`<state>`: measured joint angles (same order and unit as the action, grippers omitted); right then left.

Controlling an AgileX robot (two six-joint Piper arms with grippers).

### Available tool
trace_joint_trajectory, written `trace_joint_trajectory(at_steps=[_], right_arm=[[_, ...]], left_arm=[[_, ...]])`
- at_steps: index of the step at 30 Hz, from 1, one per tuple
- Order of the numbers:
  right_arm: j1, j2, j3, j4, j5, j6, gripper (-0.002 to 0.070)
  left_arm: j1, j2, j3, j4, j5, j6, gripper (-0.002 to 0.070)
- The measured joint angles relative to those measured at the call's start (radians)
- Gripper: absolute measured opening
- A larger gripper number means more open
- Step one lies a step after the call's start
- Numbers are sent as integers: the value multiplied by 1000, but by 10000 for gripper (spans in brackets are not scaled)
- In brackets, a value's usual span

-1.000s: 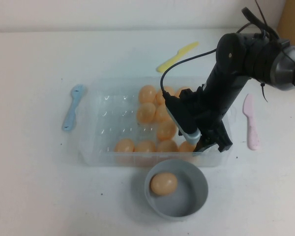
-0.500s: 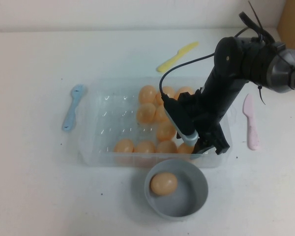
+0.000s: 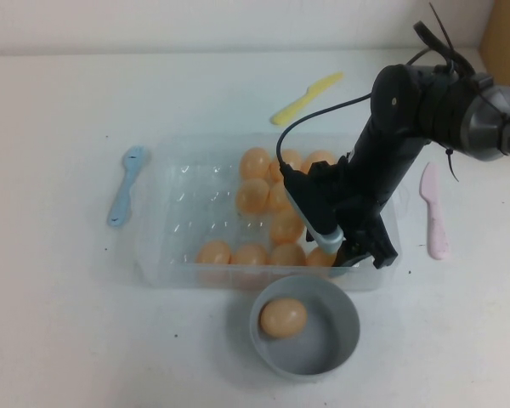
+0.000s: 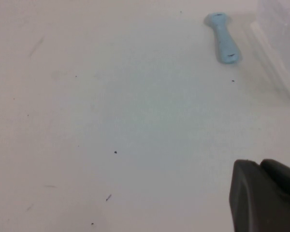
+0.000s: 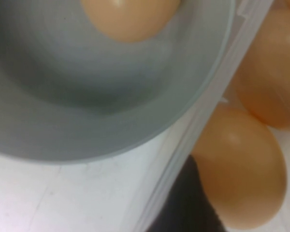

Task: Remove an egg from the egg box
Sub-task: Pick up the egg from the plastic box, then place the egg in the bowl

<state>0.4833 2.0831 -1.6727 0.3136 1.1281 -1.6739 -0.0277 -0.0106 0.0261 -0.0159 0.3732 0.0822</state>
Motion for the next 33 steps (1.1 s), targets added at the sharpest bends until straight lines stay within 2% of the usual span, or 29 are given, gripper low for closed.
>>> trace_joint_trajectory(at_steps=[12, 17, 22, 33], right_arm=[[0, 32, 0, 23, 19, 0, 441], [0, 34, 0, 30, 15, 0, 368], [0, 27, 0, 31, 15, 0, 368], [0, -159, -53, -46, 78, 81, 368]], left_arm=[[0, 0, 0, 0, 0, 0, -3], [0, 0, 0, 0, 0, 0, -3], [0, 0, 0, 0, 0, 0, -3], [0, 0, 0, 0, 0, 0, -3]])
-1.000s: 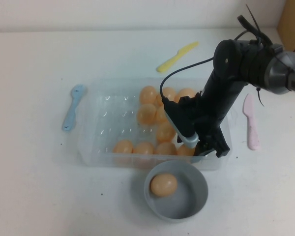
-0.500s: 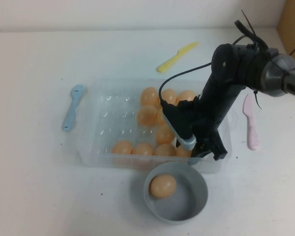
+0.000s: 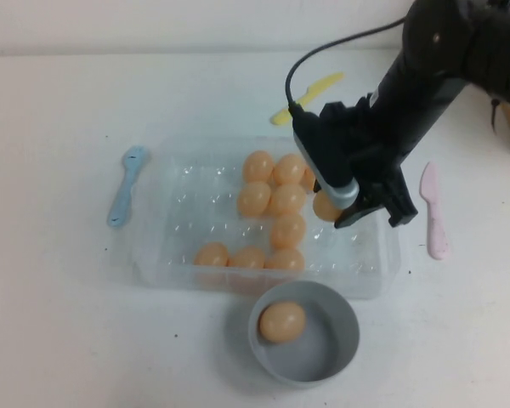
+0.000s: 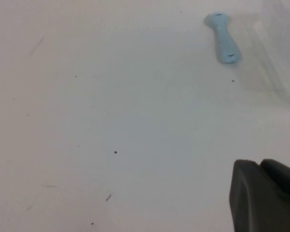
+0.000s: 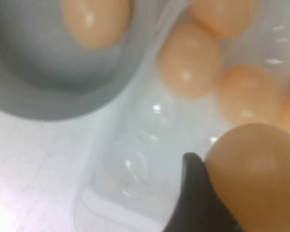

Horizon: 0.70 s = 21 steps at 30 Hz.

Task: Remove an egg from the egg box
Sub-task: Place the egg in the bowl

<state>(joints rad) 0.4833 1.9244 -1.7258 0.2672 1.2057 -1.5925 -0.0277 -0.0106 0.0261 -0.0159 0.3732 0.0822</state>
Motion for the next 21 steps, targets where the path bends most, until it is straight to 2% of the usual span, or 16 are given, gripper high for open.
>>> trace_joint_trajectory(at_steps=[5, 11, 16, 21], right_arm=[[44, -88, -12, -21, 14, 113, 368], [132, -124, 97, -33, 19, 202, 368], [185, -124, 246, -26, 19, 223, 368], [218, -124, 305, -3, 19, 232, 368]], left_arm=[[0, 0, 0, 0, 0, 0, -3], [0, 0, 0, 0, 0, 0, -3], [0, 0, 0, 0, 0, 0, -3], [0, 0, 0, 0, 0, 0, -3]])
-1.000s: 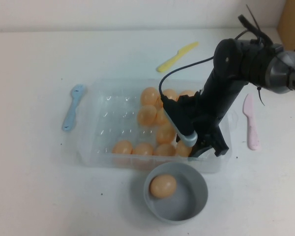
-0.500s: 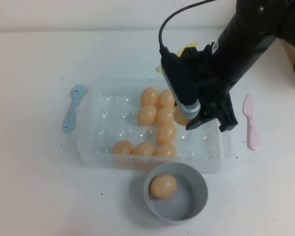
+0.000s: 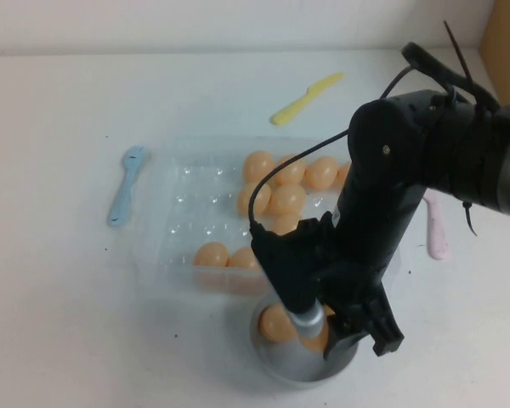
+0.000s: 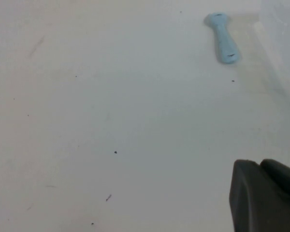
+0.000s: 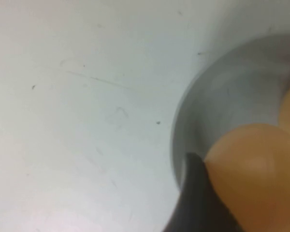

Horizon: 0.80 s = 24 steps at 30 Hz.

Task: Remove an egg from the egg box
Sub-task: Place the egg in the bowl

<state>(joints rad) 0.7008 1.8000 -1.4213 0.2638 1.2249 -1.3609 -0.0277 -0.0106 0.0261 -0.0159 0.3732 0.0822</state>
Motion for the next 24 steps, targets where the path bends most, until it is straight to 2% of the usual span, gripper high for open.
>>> trace_joint_trajectory(at_steps=[9, 16, 24], right_arm=[[2, 33, 4, 2, -75, 27, 368], [2, 88, 4, -14, -137, 51, 404], [2, 60, 4, -45, -130, 135, 404]], left_arm=[[0, 0, 0, 0, 0, 0, -3], [0, 0, 0, 0, 0, 0, -3], [0, 0, 0, 0, 0, 0, -3]])
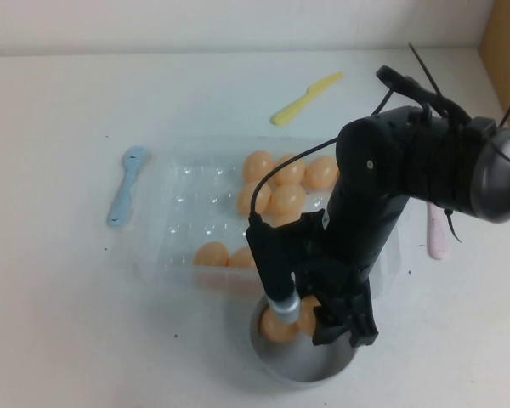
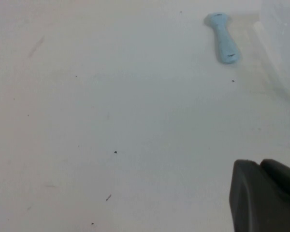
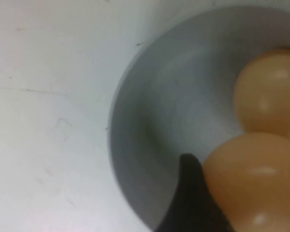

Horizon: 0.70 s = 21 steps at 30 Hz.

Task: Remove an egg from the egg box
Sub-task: Place the egg in the bowl

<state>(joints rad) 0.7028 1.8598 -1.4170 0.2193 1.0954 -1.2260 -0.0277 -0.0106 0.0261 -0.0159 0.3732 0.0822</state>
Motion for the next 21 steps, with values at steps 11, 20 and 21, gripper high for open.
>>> trace_joint_trajectory(at_steps=[11, 20, 21], right_arm=[[-3, -10, 0, 19, 52, 25, 410], [-10, -10, 0, 71, 50, 63, 444], [-10, -10, 0, 74, 48, 65, 456]], left_arm=[[0, 0, 0, 0, 0, 0, -3], [0, 0, 0, 0, 0, 0, -3], [0, 0, 0, 0, 0, 0, -3]])
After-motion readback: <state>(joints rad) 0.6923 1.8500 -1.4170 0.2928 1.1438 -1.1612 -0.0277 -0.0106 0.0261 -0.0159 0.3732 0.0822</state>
